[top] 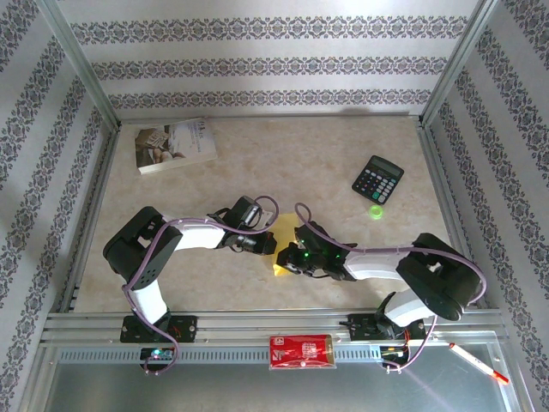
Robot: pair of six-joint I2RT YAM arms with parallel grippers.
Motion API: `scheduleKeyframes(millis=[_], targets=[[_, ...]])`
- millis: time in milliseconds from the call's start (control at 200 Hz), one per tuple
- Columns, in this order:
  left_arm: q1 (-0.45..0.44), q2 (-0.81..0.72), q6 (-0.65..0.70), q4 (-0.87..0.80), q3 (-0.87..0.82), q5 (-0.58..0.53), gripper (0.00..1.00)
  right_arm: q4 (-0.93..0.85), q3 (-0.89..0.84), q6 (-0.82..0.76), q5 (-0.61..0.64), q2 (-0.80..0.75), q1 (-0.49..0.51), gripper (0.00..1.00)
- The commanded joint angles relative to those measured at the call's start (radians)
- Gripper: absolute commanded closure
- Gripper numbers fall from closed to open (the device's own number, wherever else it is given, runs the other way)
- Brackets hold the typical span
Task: Fold a paper plane with a square sheet of paper (pick it up from the middle)
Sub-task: Fold the triangle a second time at the center of the table.
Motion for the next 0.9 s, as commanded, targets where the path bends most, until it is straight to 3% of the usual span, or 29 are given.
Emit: scheduleKeyframes(millis=[0,300,894], targets=[[-0.006,0.067,-0.012,-0.102,-0.031,-0.11,1.0,-0.028,-0.008,-0.046,-0.005,-0.048,-0.029,0.94],[-0.008,0.063,-0.027,-0.094,-0.03,-0.099,1.0,-0.044,0.058,-0.105,-0.011,-0.028,-0.123,0.88],[-0.011,0.069,-0.023,-0.101,-0.024,-0.1,1.0,-0.133,0.101,-0.162,-0.044,0.103,-0.145,0.87]])
